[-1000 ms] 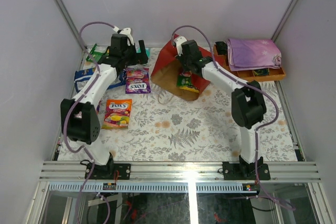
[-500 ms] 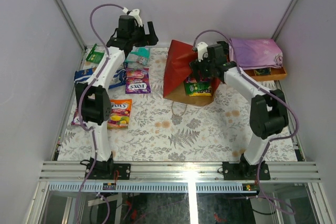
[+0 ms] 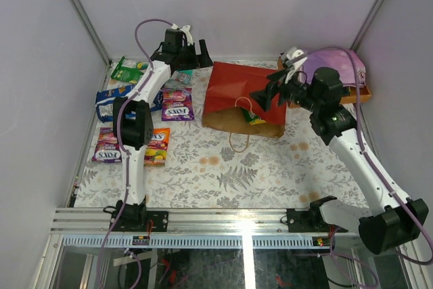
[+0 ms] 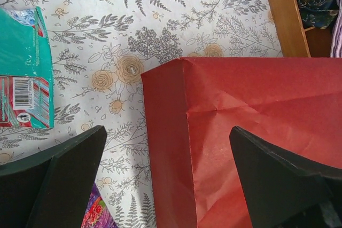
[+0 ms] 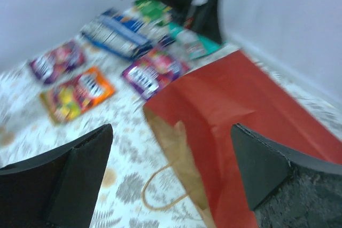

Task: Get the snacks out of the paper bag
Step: Adjust the paper bag at the center of the board.

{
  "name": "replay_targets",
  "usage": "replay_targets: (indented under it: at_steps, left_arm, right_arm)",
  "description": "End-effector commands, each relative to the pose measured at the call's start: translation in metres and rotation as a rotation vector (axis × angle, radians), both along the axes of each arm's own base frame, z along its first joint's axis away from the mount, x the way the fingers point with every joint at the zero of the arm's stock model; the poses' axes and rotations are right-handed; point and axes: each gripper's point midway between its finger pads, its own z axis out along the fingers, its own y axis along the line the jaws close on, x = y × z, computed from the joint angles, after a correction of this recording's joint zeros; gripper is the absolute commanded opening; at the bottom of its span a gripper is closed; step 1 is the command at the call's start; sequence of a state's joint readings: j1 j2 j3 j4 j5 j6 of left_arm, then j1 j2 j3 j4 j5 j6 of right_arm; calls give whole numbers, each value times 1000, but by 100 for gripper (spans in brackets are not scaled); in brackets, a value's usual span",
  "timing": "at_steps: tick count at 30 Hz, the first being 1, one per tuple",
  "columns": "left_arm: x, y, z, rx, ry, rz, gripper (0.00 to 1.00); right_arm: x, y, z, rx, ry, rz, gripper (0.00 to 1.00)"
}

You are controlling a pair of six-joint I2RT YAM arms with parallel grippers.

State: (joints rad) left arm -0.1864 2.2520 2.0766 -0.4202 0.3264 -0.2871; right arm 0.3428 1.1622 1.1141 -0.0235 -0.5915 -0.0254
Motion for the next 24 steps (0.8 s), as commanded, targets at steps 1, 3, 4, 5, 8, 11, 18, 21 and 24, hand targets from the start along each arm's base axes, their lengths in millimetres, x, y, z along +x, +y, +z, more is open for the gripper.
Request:
replay_targets:
  at_steps: [1, 3, 4, 5, 8, 11, 18, 21, 24]
  left_arm:
    - [0, -7, 11, -44, -31, -29, 100]
    - [-3, -11, 7, -69, -25, -50, 100]
    - [-4, -14, 2, -79, -17, -60, 100]
    - [-5, -17, 1, -86, -16, -68, 99]
    - [-5, -24, -11, -96, 3, -80, 92]
    - [-7, -34, -20, -103, 19, -96, 87]
    - [9, -30, -26, -129, -10, -8, 91]
    - [24, -24, -25, -198, -18, 58, 91]
    - [34, -19, -27, -267, -14, 116, 87]
  right_arm:
    - [72, -66, 8, 182, 97, -467, 99]
    - [100, -101, -17, 259, 241, -602, 99]
    - [115, -123, -34, 285, 302, -670, 96]
    - [126, -134, -53, 294, 358, -710, 94]
    - [151, -152, -99, 259, 458, -779, 90]
    - [169, -153, -130, 227, 529, -796, 87]
    - [198, -155, -168, 254, 575, -806, 81]
    - [207, -159, -169, 339, 563, -812, 74]
    - [211, -158, -166, 461, 548, -792, 71]
